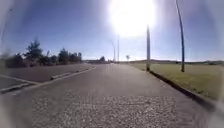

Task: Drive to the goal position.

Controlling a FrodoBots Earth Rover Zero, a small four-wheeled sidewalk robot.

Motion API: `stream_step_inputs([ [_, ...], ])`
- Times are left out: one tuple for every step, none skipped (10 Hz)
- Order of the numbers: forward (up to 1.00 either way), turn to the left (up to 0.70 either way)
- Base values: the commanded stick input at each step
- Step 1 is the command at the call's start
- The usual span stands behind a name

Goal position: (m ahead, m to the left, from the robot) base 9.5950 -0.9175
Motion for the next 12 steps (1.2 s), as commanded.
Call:
stream_step_inputs([
  [1.00,0.00],
  [1.00,0.00],
  [1.00,0.00],
  [1.00,0.00],
  [1.00,0.00],
  [1.00,0.00],
  [1.00,0.00],
  [1.00,0.00],
  [1.00,0.00],
  [1.00,0.00],
  [1.00,0.00],
  [1.00,0.00],
])
